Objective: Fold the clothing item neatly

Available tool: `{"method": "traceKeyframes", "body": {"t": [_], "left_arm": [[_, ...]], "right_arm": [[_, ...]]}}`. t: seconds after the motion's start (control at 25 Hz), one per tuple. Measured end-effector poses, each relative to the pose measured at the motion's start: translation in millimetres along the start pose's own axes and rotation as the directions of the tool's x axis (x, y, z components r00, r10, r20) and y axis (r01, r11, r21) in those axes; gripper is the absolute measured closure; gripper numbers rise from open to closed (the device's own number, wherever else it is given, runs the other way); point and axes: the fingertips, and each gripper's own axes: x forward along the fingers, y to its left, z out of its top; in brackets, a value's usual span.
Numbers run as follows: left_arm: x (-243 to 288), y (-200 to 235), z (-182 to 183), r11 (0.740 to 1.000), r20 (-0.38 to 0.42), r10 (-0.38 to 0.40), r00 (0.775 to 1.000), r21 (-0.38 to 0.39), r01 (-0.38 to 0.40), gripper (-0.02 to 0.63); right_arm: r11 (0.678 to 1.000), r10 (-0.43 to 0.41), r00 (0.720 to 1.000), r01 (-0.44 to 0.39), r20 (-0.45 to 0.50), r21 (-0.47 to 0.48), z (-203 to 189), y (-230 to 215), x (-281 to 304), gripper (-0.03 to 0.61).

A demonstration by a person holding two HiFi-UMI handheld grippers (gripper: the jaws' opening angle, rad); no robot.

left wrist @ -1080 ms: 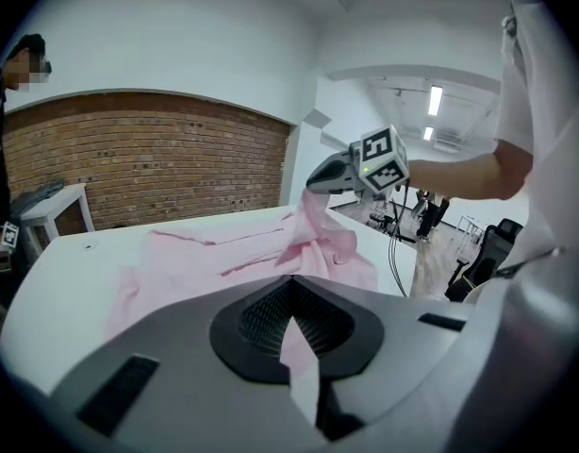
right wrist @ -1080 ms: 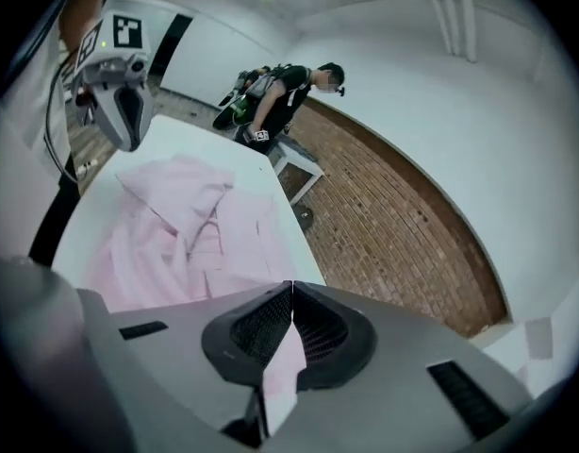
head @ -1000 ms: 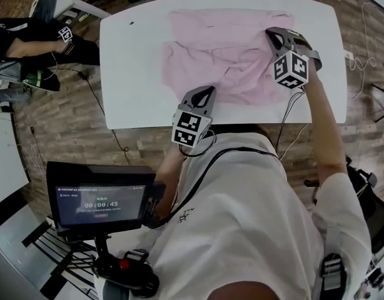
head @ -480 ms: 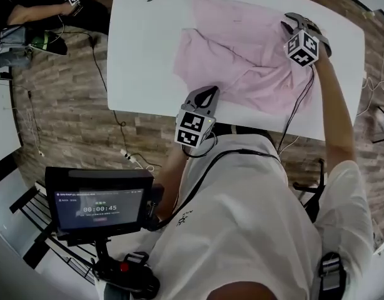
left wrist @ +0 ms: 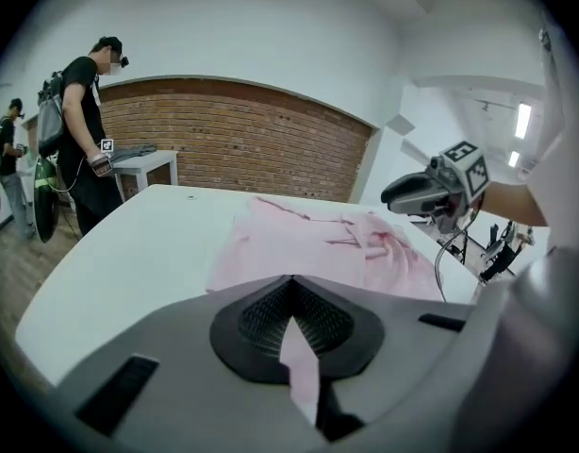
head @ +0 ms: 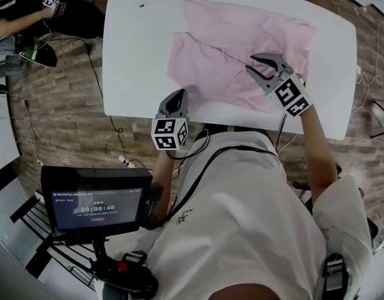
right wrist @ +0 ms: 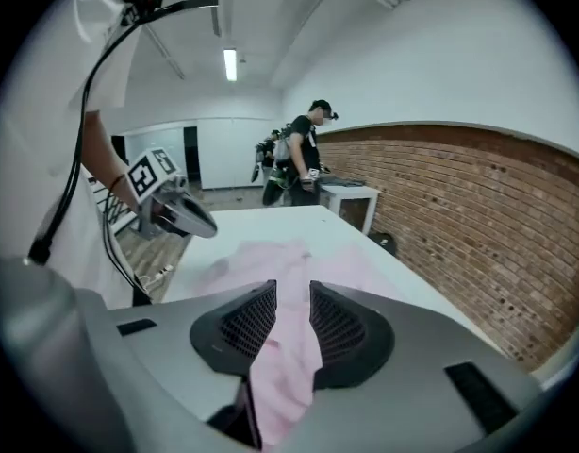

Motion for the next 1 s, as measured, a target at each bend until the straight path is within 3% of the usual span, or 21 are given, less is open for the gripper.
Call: {"method": "traceKeyframes", "body": {"t": [0.12,0.24,0.4,0.48,0.68,0.84,1.0], "left_arm": [[-1,8,-11,1.0,-0.018,-0.003,1.0,0.006,0.003,0.611],[-2,16,-20,1.0,-0.018,0.009,1.0,-0.012,-0.009,0.611],[-14,37,-39,0.996,-0.012,0.056,0.998,-0.072,-0.057,0.611],[-21,45,-45,0.994,-0.012,0.072,0.997,-0.08,-0.073,0.611],[-31,43,-50,0.998,0.0,0.032,0.999,-0.046,-0.032,0.611],[-26,18,-51,0.997,-0.012,-0.056,0.998,0.054,0.057,0.611],[-18,-5,-63,0.974,-0.062,-0.144,0.988,0.17,0.152,0.611]], "right_arm": [[0.993,0.118,0.993,-0.118,0.012,-0.005,11,71,34,0.468],[0.979,0.185,0.981,-0.189,-0.06,-0.08,4,126,69,0.468],[0.915,0.264,0.947,-0.306,-0.183,-0.263,-17,194,109,0.468],[0.894,0.295,0.933,-0.345,-0.205,-0.287,-20,217,123,0.468],[0.906,0.293,0.921,-0.353,-0.256,-0.234,-36,234,150,0.468],[0.912,0.272,0.916,-0.344,-0.296,-0.224,-47,233,156,0.469],[0.918,0.261,0.907,-0.338,-0.329,-0.205,-60,235,164,0.469]]}}
